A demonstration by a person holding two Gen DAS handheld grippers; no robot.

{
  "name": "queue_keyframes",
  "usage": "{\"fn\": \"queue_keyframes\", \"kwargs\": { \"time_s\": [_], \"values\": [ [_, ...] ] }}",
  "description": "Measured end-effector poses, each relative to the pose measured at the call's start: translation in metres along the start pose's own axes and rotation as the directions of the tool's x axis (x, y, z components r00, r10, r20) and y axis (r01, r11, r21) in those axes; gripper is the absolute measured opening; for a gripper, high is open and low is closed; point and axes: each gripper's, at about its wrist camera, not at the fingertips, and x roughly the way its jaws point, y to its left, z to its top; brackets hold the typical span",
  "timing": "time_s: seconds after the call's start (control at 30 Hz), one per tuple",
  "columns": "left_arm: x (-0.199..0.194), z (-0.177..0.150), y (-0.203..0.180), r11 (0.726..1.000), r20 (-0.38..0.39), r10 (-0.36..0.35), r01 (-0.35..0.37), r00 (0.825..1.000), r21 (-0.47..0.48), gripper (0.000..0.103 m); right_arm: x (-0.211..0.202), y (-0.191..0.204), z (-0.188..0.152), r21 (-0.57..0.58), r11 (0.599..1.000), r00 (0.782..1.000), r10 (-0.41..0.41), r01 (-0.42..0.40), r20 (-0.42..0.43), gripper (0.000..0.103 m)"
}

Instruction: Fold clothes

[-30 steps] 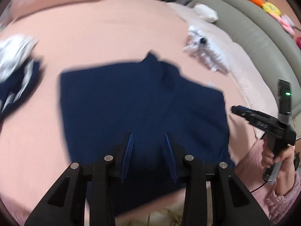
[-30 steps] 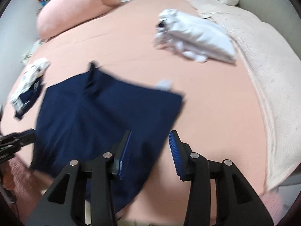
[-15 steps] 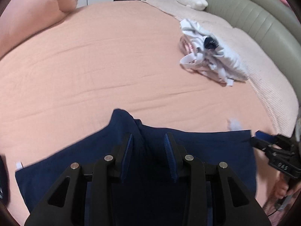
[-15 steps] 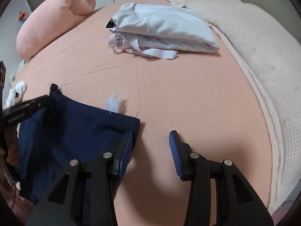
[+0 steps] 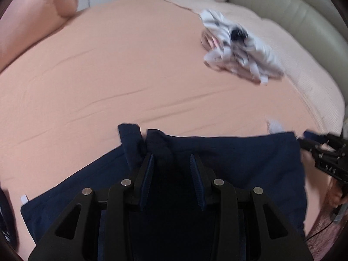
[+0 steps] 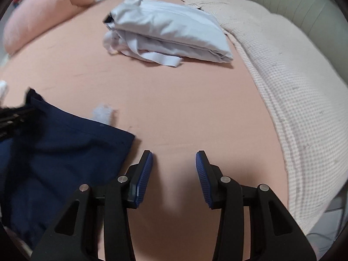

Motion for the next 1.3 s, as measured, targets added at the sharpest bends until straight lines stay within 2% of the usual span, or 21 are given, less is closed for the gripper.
{"fn": "queue_keyframes", "kwargs": {
  "time_s": [0.1,0.17,0.37,0.43,0.47,0.5,0.53,0.6,0.63,0.67,0.73,0.77,0.9,0.97,1.0,1.03,1.17,1.27,1.3],
  "values": [
    [-0.003,0.001,0.009,1.0,-0.002,0.02,-0.02,1.0,-0.005,0.036,-0.004,-0.003,0.001,0.044,0.984,0.985,0.173,-0.172,-0.009,0.043],
    [0.001,0.003,0.012,1.0,-0.013,0.026,-0.026,1.0,0.003,0.036,0.0,-0.002,0.002,0.072,0.961,0.963,0.269,-0.266,-0.028,0.044],
    [0.021,0.009,0.007,0.998,-0.055,0.048,-0.046,0.997,0.044,0.036,0.003,0.009,0.005,0.053,0.961,0.961,0.275,-0.273,-0.025,0.046],
    [0.023,0.01,0.003,0.997,-0.047,0.051,-0.049,0.998,0.055,0.035,0.006,0.014,0.006,0.035,0.961,0.962,0.273,-0.273,-0.018,0.046],
    [0.023,0.011,0.001,0.997,-0.041,0.049,-0.046,0.998,0.062,0.027,0.008,0.017,0.007,0.026,0.962,0.962,0.273,-0.272,-0.015,0.047],
    [0.022,0.012,-0.003,0.997,-0.034,0.045,-0.043,0.998,0.071,0.012,0.008,0.021,0.009,0.013,0.962,0.962,0.272,-0.272,-0.009,0.047],
    [0.02,0.012,-0.008,0.995,-0.023,0.039,-0.036,0.999,0.092,0.011,0.009,0.024,0.009,0.003,0.961,0.961,0.275,-0.275,-0.005,0.045],
    [0.013,0.013,-0.019,0.991,0.005,0.012,-0.012,1.0,0.131,0.007,0.008,0.035,0.011,-0.034,0.941,0.941,0.337,-0.337,-0.015,0.014],
    [0.009,0.013,-0.024,0.989,0.02,-0.006,0.003,1.0,0.148,0.008,0.01,0.036,0.011,-0.029,0.93,0.93,0.366,-0.366,-0.022,0.007],
    [0.005,0.015,-0.027,0.988,0.038,-0.023,0.016,0.999,0.154,0.007,0.006,0.038,0.011,-0.027,0.93,0.931,0.366,-0.366,-0.012,0.007],
    [-0.001,0.018,-0.027,0.987,0.061,-0.051,0.041,0.997,0.154,0.007,-0.012,0.038,0.009,-0.056,0.959,0.958,0.282,-0.28,0.05,0.007],
    [0.0,0.021,-0.025,0.989,0.066,-0.047,0.037,0.997,0.143,0.007,-0.02,0.032,0.009,-0.09,0.956,0.957,0.284,-0.278,0.058,0.006],
    [0.015,0.026,-0.008,0.995,0.039,-0.028,0.024,0.999,0.099,0.008,-0.037,0.001,0.008,-0.01,0.973,0.967,0.23,-0.231,0.111,0.005],
    [0.028,0.029,-0.004,0.996,0.018,0.02,-0.021,1.0,0.092,0.009,-0.025,-0.004,0.007,0.021,0.977,0.976,0.211,-0.213,0.051,0.006],
    [0.034,0.03,-0.004,0.994,0.006,0.061,-0.062,0.998,0.094,0.009,-0.026,-0.005,0.007,0.024,0.978,0.977,0.208,-0.209,0.054,0.006],
    [0.038,0.032,-0.003,0.993,-0.006,0.074,-0.073,0.997,0.094,0.009,-0.027,-0.006,0.007,0.027,0.978,0.977,0.204,-0.206,0.058,0.009],
    [0.018,0.038,-0.002,0.999,0.066,0.009,-0.012,0.998,0.038,0.009,-0.029,-0.009,0.007,0.037,0.981,0.979,0.189,-0.192,0.073,0.024],
    [-0.003,0.031,-0.016,0.997,0.116,-0.033,0.026,0.993,0.07,0.009,-0.031,-0.012,0.008,0.045,0.982,0.98,0.178,-0.182,0.085,0.025],
    [-0.006,0.027,-0.021,0.994,0.109,-0.07,0.061,0.992,0.09,0.009,-0.032,-0.013,0.008,0.047,0.983,0.981,0.175,-0.179,0.089,0.025]
  ]
}}
